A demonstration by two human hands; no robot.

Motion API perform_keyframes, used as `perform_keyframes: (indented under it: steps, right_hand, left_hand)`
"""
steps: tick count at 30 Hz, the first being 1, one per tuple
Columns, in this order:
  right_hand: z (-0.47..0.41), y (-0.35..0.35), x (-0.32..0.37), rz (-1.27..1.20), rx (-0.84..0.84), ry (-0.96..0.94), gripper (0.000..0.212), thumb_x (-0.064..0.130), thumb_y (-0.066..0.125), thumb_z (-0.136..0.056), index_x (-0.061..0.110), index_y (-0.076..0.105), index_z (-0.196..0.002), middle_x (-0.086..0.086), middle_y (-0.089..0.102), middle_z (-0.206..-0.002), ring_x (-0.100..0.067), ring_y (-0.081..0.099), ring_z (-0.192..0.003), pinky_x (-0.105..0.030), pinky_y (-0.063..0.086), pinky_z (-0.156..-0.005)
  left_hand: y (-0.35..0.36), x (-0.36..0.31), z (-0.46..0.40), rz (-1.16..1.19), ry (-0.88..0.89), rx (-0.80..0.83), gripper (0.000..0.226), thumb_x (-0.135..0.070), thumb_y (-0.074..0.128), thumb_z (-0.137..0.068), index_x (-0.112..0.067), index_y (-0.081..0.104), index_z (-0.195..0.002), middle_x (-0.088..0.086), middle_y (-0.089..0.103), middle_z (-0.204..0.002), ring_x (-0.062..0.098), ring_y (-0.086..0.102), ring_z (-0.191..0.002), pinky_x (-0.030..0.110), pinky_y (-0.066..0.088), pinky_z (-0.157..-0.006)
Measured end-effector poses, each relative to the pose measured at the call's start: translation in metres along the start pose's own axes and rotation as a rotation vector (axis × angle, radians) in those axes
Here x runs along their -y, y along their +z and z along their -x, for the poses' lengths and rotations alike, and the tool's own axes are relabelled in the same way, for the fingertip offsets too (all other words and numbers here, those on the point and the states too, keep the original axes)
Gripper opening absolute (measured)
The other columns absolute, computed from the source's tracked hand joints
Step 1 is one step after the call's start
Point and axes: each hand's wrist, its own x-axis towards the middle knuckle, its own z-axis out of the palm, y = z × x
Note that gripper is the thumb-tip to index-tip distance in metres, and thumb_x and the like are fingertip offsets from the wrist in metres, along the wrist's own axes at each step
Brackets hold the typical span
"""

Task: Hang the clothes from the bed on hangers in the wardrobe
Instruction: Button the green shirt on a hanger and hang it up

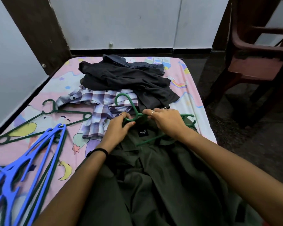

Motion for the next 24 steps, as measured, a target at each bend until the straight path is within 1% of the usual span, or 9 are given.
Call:
perform_keyframes:
  steps: [2,5,8,11,13,15,19,22,24]
  right_hand:
    - [-0.002,0.002,-0.001,0.018,-0.049,-0.001,0.033,0.02,0.064,-0.084,0.03,0.066,-0.115,0.002,0.061,-0.078,-0.026,0.063,-0.072,-0.037,0.043,-0.067]
    - [0.012,-0.012,0.005,0.029,-0.171,0.12,0.037,0.024,0.059,-0.088,0.028,0.056,-0.125,0.0,0.056,-0.11,-0.022,0.052,-0.103,-0.045,0.032,-0.094]
    - [0.053,-0.026,0.006,-0.143,-0.31,0.275,0.024,0.018,0.057,-0.088,0.014,0.053,-0.111,-0.005,0.052,-0.116,-0.023,0.045,-0.108,-0.038,0.031,-0.095]
    - [0.097,-0.013,-0.006,-0.044,-0.077,0.335,0.021,0.024,0.052,-0.085,0.009,0.052,-0.099,-0.011,0.05,-0.112,-0.03,0.047,-0.102,-0.039,0.036,-0.088]
    - [0.113,0.003,-0.015,0.042,0.199,0.325,0.033,0.036,0.058,-0.081,0.007,0.058,-0.097,-0.013,0.052,-0.11,-0.036,0.052,-0.103,-0.042,0.043,-0.091]
    - [0.115,0.013,-0.009,0.108,0.357,0.283,0.048,0.05,0.058,-0.079,0.006,0.063,-0.095,-0.015,0.056,-0.108,-0.037,0.057,-0.104,-0.044,0.046,-0.094]
    - [0.093,0.028,0.026,0.159,0.376,0.342,0.067,0.066,0.035,-0.084,0.007,0.067,-0.089,-0.011,0.06,-0.097,-0.032,0.06,-0.093,-0.042,0.047,-0.085]
    - [0.068,0.04,0.04,0.062,0.508,0.652,0.066,0.064,0.038,-0.091,0.007,0.058,-0.116,-0.01,0.054,-0.12,-0.034,0.052,-0.112,-0.044,0.039,-0.091]
    - [0.058,0.047,0.039,-0.072,0.513,0.823,0.051,0.048,0.047,-0.092,0.007,0.052,-0.122,-0.011,0.052,-0.128,-0.034,0.049,-0.118,-0.043,0.038,-0.095]
  left_hand:
    - [0.0,0.002,-0.007,-0.002,0.031,-0.025,0.011,-0.015,0.066,-0.089,-0.011,0.058,-0.097,0.002,0.066,-0.091,0.023,0.062,-0.088,0.024,0.036,-0.065]
    - [-0.005,0.009,-0.013,-0.052,0.069,-0.077,0.009,-0.013,0.065,-0.088,-0.013,0.06,-0.096,0.005,0.067,-0.085,0.026,0.063,-0.081,0.033,0.042,-0.066]
    - [-0.013,0.017,-0.015,-0.025,0.075,-0.127,0.009,-0.015,0.067,-0.088,-0.014,0.059,-0.093,0.008,0.067,-0.082,0.027,0.063,-0.074,0.037,0.044,-0.065]
    - [-0.018,0.023,-0.016,-0.029,0.098,-0.132,0.011,-0.014,0.068,-0.087,-0.014,0.059,-0.092,0.013,0.069,-0.083,0.03,0.063,-0.073,0.04,0.046,-0.067]
    - [-0.019,0.023,-0.016,-0.037,0.107,-0.114,0.011,-0.014,0.068,-0.087,-0.015,0.058,-0.091,0.016,0.067,-0.079,0.033,0.063,-0.073,0.042,0.047,-0.066]
    - [-0.02,0.019,-0.015,-0.026,0.109,-0.107,0.012,-0.014,0.068,-0.087,-0.017,0.056,-0.089,0.016,0.067,-0.08,0.034,0.063,-0.074,0.045,0.049,-0.066]
    - [-0.024,0.009,-0.013,0.004,0.116,-0.127,0.013,-0.014,0.069,-0.087,-0.018,0.056,-0.088,0.015,0.068,-0.081,0.033,0.063,-0.075,0.047,0.052,-0.067]
    - [-0.03,0.005,-0.01,0.007,0.143,-0.138,0.011,-0.014,0.071,-0.085,-0.013,0.061,-0.09,0.014,0.068,-0.08,0.031,0.065,-0.075,0.047,0.053,-0.07]
    - [-0.037,0.002,-0.007,0.014,0.165,-0.137,0.013,-0.014,0.072,-0.084,-0.011,0.064,-0.093,0.011,0.07,-0.084,0.026,0.066,-0.078,0.044,0.054,-0.074]
